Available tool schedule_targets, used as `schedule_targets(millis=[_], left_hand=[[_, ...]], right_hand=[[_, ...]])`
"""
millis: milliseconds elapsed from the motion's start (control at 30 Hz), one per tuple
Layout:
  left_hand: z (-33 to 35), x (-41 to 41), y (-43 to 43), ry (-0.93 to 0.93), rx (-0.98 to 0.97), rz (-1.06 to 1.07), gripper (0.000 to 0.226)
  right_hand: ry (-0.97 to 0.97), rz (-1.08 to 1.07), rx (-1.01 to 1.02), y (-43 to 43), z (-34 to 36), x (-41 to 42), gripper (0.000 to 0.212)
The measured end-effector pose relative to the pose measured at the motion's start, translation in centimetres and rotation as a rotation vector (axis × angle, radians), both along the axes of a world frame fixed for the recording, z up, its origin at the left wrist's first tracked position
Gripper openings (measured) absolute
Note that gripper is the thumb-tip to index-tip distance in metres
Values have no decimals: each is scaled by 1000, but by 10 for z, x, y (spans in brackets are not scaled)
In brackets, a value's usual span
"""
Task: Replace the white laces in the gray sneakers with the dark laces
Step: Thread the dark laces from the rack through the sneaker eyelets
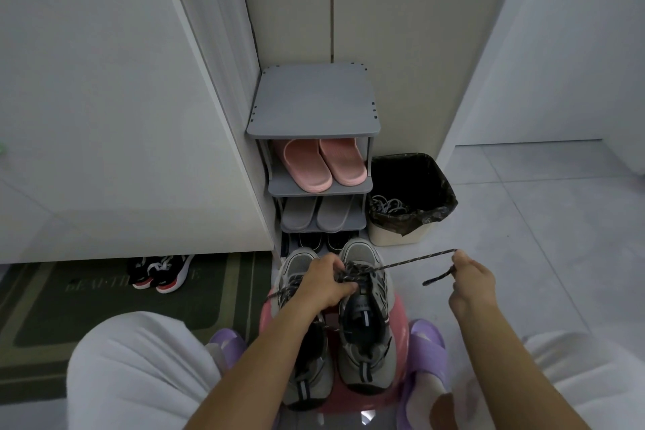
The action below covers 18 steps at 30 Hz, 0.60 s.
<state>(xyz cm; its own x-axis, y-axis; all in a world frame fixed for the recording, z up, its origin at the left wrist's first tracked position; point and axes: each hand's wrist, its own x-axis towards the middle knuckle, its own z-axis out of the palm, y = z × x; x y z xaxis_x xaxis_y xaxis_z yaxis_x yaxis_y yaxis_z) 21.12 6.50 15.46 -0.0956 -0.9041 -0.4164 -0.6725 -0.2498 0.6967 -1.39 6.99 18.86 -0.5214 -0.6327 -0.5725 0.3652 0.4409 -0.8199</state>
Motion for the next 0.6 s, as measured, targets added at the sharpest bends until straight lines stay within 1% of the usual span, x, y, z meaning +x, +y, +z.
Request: schedule_targets(millis=[200, 333, 400, 467, 533, 600], left_hand=[[3, -1, 1, -14, 3, -1, 30], [5, -2, 2, -31, -7, -10, 26], [6, -3, 3, -30, -11, -6, 25], [8, -4, 4, -26, -11, -10, 24], [11, -5, 5, -23, -9, -16, 24], [13, -5, 5, -19, -4, -14, 25]], right_hand=[[-4, 11, -64, 1, 2, 0, 32], [-12, 37, -116, 3, 7, 5, 17], [-6, 71, -144, 4, 9, 6, 15], [47, 142, -176, 6, 10, 10, 13], [142, 238, -236, 8, 10, 18, 20], [189, 346, -307, 11, 12, 27, 21]])
